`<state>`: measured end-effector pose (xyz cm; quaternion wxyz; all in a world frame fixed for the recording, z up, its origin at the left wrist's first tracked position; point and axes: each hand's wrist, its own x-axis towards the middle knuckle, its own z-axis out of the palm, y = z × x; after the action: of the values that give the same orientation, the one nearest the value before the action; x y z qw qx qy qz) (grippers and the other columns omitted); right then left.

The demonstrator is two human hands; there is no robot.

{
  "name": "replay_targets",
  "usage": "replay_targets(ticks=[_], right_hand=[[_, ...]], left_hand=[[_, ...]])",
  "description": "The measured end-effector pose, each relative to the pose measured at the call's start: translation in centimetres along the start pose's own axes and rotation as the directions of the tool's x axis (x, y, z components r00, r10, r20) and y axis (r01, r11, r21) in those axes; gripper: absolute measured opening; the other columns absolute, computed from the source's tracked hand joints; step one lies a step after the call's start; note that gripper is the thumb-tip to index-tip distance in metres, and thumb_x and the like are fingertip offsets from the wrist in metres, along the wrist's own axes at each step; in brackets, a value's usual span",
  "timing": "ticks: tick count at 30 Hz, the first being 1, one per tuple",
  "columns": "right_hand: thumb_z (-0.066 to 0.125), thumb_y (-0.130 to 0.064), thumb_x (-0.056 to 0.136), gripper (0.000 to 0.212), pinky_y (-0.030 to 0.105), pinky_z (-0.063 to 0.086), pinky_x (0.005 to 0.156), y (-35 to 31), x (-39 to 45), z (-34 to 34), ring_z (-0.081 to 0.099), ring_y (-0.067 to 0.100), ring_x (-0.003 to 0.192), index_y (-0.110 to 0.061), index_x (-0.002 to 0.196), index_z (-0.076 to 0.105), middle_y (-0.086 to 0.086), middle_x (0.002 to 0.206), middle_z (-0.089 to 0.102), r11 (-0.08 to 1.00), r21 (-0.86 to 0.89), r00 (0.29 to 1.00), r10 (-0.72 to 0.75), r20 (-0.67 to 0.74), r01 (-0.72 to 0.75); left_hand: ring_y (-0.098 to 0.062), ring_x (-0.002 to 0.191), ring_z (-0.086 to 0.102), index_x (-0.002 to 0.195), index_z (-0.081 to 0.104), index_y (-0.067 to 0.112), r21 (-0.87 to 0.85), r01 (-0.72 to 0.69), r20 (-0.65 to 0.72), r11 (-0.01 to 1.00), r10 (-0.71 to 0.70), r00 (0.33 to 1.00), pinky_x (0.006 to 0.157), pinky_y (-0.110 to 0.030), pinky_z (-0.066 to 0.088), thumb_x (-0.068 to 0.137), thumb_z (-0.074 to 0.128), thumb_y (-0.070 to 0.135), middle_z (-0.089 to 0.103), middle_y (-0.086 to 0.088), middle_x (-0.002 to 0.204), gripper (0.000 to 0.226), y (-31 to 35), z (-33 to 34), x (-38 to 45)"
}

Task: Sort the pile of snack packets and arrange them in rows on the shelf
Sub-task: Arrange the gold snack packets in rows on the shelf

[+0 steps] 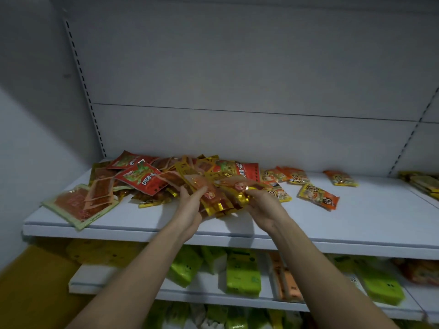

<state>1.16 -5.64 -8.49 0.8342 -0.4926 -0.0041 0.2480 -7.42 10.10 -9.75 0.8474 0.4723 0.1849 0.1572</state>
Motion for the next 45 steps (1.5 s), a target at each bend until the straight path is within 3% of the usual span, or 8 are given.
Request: replay_targets(ticks=[2,12,19,23,27,31,37,45], right_hand=[[0.055,0.012,0.09,0.021,0.029,0.059,0.061,0.8,-0.3,1.0,0.066,0.023,0.074,0.0,0.105,0.064,0.016,0.088,0.07,0.998,-0.057,0.999,0.024,0.027,-0.022],[0.068,-0.011,0.092,0.022,0.035,0.06,0.075,2.5,-1.0,1.5,0.071,0.026,0.083,0.001,0.109,0.063,0.013,0.091,0.072,0.882,-0.453,0.944,0.247,0.217,-0.127],[0.068,-0.035,0.09,0.025,0.029,0.042,0.06,1.0,3.2,-1.3,0.053,0.017,0.071,-0.013,0.096,0.057,0.006,0.082,0.06,0.447,-0.882,0.952,-0.307,0.002,0.146],[0.058,-0.08,0.075,0.082,0.035,0.051,0.072,2.2,5.5,-1.2,0.062,0.025,0.093,-0.015,0.123,0.054,0.007,0.107,0.067,0.255,-0.96,0.94,-0.342,0.02,0.113],[0.069,-0.048,0.087,0.065,0.032,0.043,0.074,2.7,5.7,-0.1,0.062,0.032,0.107,-0.008,0.13,0.045,0.012,0.118,0.064,0.211,-0.975,0.949,-0.316,-0.001,0.069],[0.074,-0.021,0.087,0.043,0.033,0.047,0.077,2.2,5.2,1.1,0.061,0.03,0.106,-0.005,0.122,0.055,0.013,0.116,0.064,0.269,-0.963,0.977,-0.203,-0.063,-0.007],[0.071,0.002,0.086,0.008,0.037,0.057,0.076,1.1,3.2,0.8,0.066,0.027,0.085,-0.001,0.089,0.064,0.018,0.097,0.068,0.647,-0.757,0.991,-0.019,-0.133,-0.089],[0.056,0.008,0.094,0.018,0.034,0.057,0.078,-0.7,-2.0,-3.2,0.065,0.025,0.089,0.006,0.112,0.058,0.022,0.105,0.065,0.913,-0.408,0.998,-0.028,-0.062,0.001]], left_hand=[[-0.028,0.122,0.061,0.158,0.004,0.04,-0.02,0.009,-0.018,1.0,-0.009,1.0,0.099,-0.057,0.051,0.097,0.065,0.024,0.049,-0.004,0.15,0.087,-0.4,0.0,0.3],[-0.027,0.097,0.073,0.134,0.051,0.016,0.033,-0.139,-0.202,0.99,0.143,0.969,0.056,-0.034,0.059,0.084,0.074,-0.004,0.071,-0.011,0.119,0.06,-0.3,-2.0,0.9],[-0.022,0.109,0.068,0.139,0.047,0.019,0.028,-0.253,-0.308,0.967,0.249,0.918,0.066,-0.035,0.061,0.083,0.074,-0.005,0.068,-0.005,0.125,0.067,1.7,-5.3,0.9],[-0.023,0.111,0.068,0.137,0.05,0.02,0.061,-0.261,-0.3,0.964,0.267,0.916,0.08,-0.042,0.061,0.083,0.076,-0.002,0.069,-0.005,0.124,0.064,1.7,-6.7,0.9],[-0.025,0.113,0.068,0.137,0.05,0.022,0.073,-0.266,-0.289,0.961,0.276,0.917,0.093,-0.054,0.056,0.081,0.079,0.001,0.068,-0.005,0.126,0.066,1.8,-7.8,0.8],[-0.025,0.115,0.066,0.137,0.049,0.024,0.103,-0.28,-0.285,0.954,0.298,0.911,0.097,-0.055,0.054,0.08,0.081,0.003,0.068,-0.003,0.127,0.068,2.5,-8.7,0.7],[-0.024,0.117,0.064,0.134,0.048,0.026,0.082,-0.264,-0.268,0.961,0.276,0.923,0.099,-0.054,0.052,0.083,0.078,0.003,0.066,-0.001,0.128,0.063,2.4,-9.2,0.6],[-0.024,0.115,0.066,0.132,0.049,0.025,0.01,-0.203,-0.148,0.979,0.202,0.968,0.098,-0.052,0.054,0.091,0.069,0.003,0.067,-0.003,0.127,0.051,-0.5,-5.7,0.7]])
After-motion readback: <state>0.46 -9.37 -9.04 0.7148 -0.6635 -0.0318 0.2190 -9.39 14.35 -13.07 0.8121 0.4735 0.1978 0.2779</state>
